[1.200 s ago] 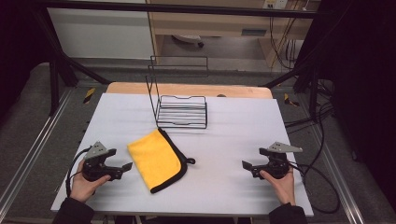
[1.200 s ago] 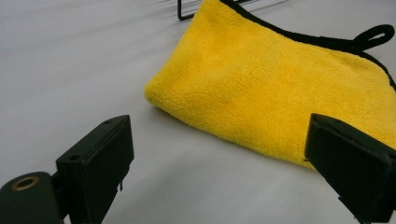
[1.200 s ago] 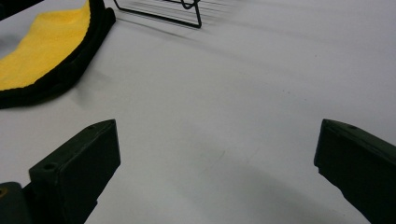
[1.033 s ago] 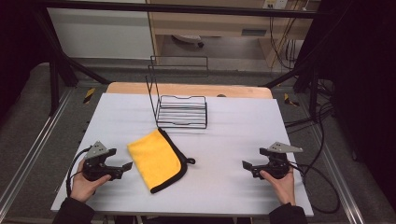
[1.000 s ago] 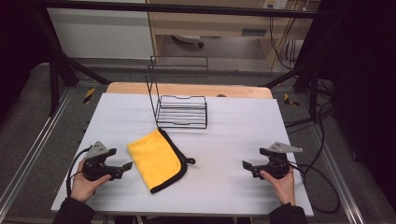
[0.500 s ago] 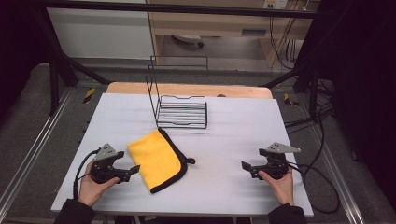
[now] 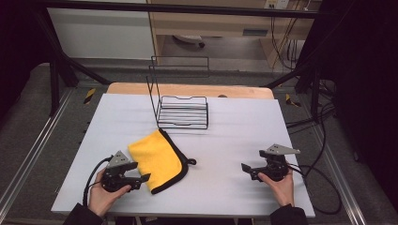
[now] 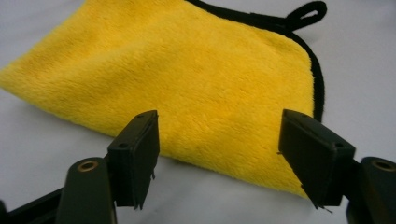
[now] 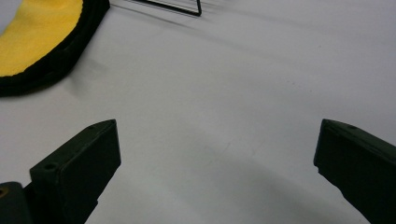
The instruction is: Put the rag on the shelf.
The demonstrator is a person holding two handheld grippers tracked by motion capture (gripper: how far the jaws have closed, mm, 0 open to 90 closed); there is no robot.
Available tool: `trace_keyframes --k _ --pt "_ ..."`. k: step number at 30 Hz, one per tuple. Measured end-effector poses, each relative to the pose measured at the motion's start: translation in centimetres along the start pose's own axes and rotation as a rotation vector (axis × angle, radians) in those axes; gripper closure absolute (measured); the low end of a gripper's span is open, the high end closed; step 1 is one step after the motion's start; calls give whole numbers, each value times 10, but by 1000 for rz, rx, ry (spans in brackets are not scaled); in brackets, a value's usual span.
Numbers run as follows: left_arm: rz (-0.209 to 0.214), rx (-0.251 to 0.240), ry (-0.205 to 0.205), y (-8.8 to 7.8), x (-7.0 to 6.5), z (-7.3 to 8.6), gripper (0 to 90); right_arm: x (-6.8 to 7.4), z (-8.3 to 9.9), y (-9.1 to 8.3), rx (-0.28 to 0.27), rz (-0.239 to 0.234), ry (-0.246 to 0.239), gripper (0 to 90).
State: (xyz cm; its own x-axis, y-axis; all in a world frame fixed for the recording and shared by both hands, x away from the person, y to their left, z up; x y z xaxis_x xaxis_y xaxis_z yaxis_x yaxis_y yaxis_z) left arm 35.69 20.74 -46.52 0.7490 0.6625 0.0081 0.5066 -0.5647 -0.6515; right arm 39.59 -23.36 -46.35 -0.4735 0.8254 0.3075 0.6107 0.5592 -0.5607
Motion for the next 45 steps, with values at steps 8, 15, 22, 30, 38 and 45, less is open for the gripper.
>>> trace_keyframes --k 8,15,22,30,38,45 --pt "21 53 -19 8 -20 6 419 15 -2 3 6 -9 -13 18" --pt "-4 79 -20 11 -29 9 437 41 -9 14 12 -27 -23 54" --pt "-9 97 -85 10 -34 14 485 79 -17 39 33 -56 -56 97" --pt "-22 89 -96 11 -38 15 548 121 -24 79 77 -83 -84 168" --pt "-21 94 -90 12 -40 14 644 154 -26 120 133 -124 -117 295" --pt "-16 93 -83 13 -41 14 701 165 -21 142 179 -133 -128 436"
Point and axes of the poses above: each handheld gripper's, and its own axes: y roughly forward along the jaws, z roughly out of its underside, x roughly to its left, the point moved 5 cm from there along y, roughly forward along the jaws, and after that the axes turned 11 degrees about y, right-handed, at the moved point
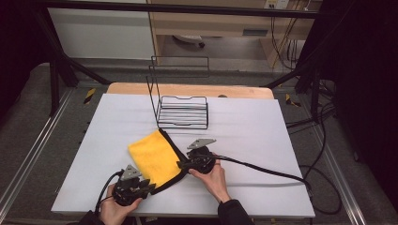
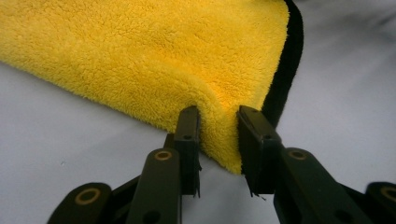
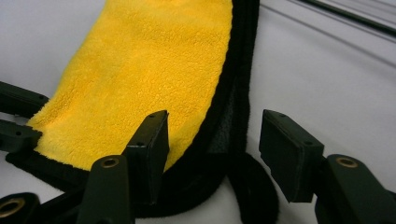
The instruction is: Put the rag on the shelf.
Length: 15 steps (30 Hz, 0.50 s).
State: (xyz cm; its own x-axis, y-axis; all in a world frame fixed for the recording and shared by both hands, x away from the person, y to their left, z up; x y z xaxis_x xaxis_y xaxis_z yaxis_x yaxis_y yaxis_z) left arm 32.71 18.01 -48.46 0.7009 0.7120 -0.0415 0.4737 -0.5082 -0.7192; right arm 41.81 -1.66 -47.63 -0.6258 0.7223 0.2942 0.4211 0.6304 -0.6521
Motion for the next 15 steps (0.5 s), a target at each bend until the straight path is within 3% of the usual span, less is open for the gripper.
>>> trace_keyframes --k 4,10,15 --pt "13 1 -5 0 1 0 740 1 1 7 24 14 -18 491" --pt "39 1 -10 0 3 -1 781 -1 3 10 67 -2 30 563" --pt "70 -3 -15 -1 6 -1 807 2 5 9 77 -14 54 674"
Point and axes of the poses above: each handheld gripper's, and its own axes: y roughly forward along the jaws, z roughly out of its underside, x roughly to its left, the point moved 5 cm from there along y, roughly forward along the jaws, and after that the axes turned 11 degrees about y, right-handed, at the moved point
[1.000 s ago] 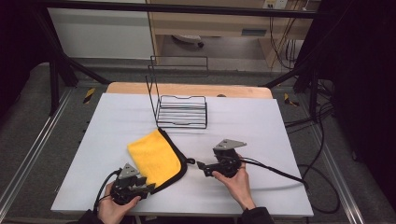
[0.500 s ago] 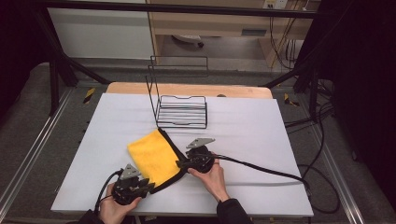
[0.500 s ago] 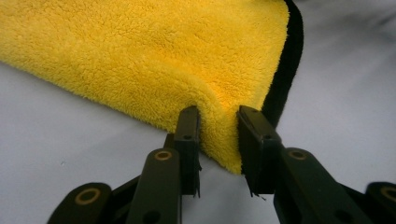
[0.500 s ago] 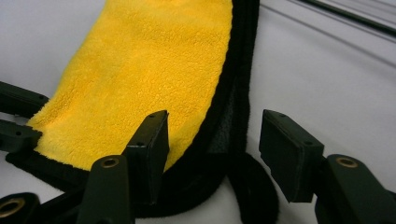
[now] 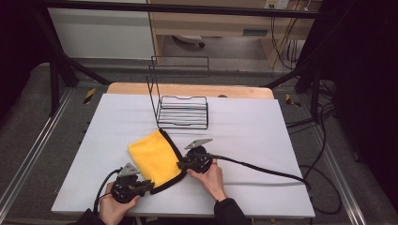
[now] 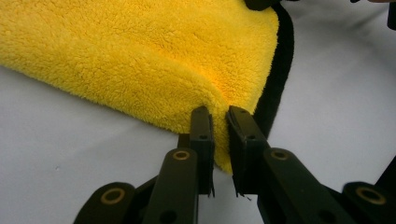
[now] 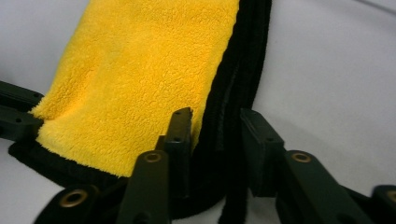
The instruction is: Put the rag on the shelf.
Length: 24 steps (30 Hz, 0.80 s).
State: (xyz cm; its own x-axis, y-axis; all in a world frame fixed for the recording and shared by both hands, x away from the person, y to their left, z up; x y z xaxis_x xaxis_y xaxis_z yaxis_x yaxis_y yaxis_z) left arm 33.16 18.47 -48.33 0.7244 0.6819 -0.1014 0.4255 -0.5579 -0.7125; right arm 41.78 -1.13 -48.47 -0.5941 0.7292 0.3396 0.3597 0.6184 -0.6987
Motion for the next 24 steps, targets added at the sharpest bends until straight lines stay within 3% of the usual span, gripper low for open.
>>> trace_keyframes --k 4,10,14,19,22,24 --pt "0 -3 19 -2 1 -1 818 2 0 -2 3 -5 12 751" --pt "13 -9 43 -11 6 0 826 7 3 -6 -4 -11 43 781" --pt "33 -8 45 -19 10 3 830 15 9 -9 -11 -20 85 782" --pt "7 13 91 -22 10 6 829 27 20 -14 -38 -2 120 782" --pt "2 -2 113 -22 9 5 813 29 25 -14 -57 24 114 763" --pt "4 -33 116 -25 10 4 775 27 24 -14 -59 30 96 700"
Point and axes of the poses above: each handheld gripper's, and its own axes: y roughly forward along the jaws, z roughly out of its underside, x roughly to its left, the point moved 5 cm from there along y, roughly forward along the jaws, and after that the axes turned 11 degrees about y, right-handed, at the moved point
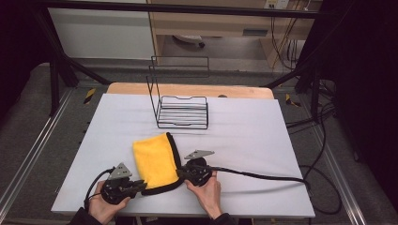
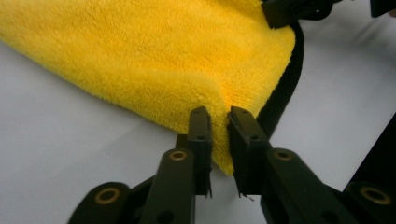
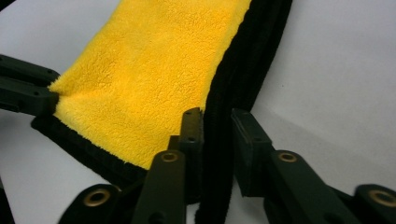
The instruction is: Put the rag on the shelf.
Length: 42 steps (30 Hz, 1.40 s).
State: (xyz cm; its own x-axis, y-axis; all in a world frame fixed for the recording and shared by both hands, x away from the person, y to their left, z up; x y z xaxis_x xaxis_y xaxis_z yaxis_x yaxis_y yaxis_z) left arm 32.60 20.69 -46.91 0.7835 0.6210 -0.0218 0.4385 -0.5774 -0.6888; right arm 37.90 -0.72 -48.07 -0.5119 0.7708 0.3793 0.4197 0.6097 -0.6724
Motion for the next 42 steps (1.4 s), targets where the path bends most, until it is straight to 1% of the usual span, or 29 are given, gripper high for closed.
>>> trace_keyframes --k 2,3,4,5,6,8,10,12,13,15,18,19,21,22,24,25,26,30,34,37,40,42 --pt "-11 -35 6 -3 1 -4 693 -2 -4 -2 -7 5 -23 610" --pt "-17 -47 14 -4 2 -5 641 -3 -8 -4 -27 5 -48 560" --pt "-24 -67 23 -5 3 -8 589 -3 -11 -6 -44 3 -57 493" --pt "-31 -79 25 -6 5 -11 550 -4 -18 -8 -72 0 -69 465" --pt "-38 -93 23 -7 8 -13 514 -6 -24 -9 -88 -9 -75 440" --pt "-40 -115 20 -6 14 -17 422 -10 -38 -9 -125 -21 -80 356" --pt "-53 -122 37 -5 23 -21 336 -17 -50 -4 -137 -26 -70 337" --pt "-73 -108 50 -4 32 -22 271 -24 -61 2 -150 -24 -68 320" --pt "-75 -105 50 -3 37 -22 247 -26 -65 6 -146 -19 -65 321" --pt "-68 -103 36 -3 46 -22 184 -31 -72 16 -138 -5 -79 340" --pt "-70 -110 11 -3 54 -18 144 -32 -80 33 -116 -16 -84 369" --pt "-73 -106 5 -2 56 -17 129 -32 -82 39 -108 -16 -87 375" --pt "-83 -93 13 -1 58 -14 104 -33 -86 50 -96 -14 -92 398" --pt "-86 -90 10 0 58 -13 96 -35 -88 54 -89 -9 -98 408" --pt "-92 -91 6 1 59 -12 88 -36 -90 62 -77 0 -106 447" --pt "-92 -92 3 1 60 -11 88 -36 -90 64 -71 -8 -96 466" --pt "-98 -93 1 1 61 -11 87 -37 -91 66 -69 -17 -89 485" --pt "-112 -103 -7 -1 64 -11 87 -39 -89 71 -47 -37 -91 552" --pt "-119 -110 -21 -2 67 -10 90 -38 -88 74 -26 -67 -71 616" --pt "-121 -114 -30 -2 68 -10 91 -37 -87 74 -18 -71 -76 650" --pt "-122 -112 -30 -3 69 -9 93 -36 -87 74 -4 -83 -57 741" --pt "-127 -113 -31 -4 70 -9 94 -35 -86 73 -11 -80 -54 784"
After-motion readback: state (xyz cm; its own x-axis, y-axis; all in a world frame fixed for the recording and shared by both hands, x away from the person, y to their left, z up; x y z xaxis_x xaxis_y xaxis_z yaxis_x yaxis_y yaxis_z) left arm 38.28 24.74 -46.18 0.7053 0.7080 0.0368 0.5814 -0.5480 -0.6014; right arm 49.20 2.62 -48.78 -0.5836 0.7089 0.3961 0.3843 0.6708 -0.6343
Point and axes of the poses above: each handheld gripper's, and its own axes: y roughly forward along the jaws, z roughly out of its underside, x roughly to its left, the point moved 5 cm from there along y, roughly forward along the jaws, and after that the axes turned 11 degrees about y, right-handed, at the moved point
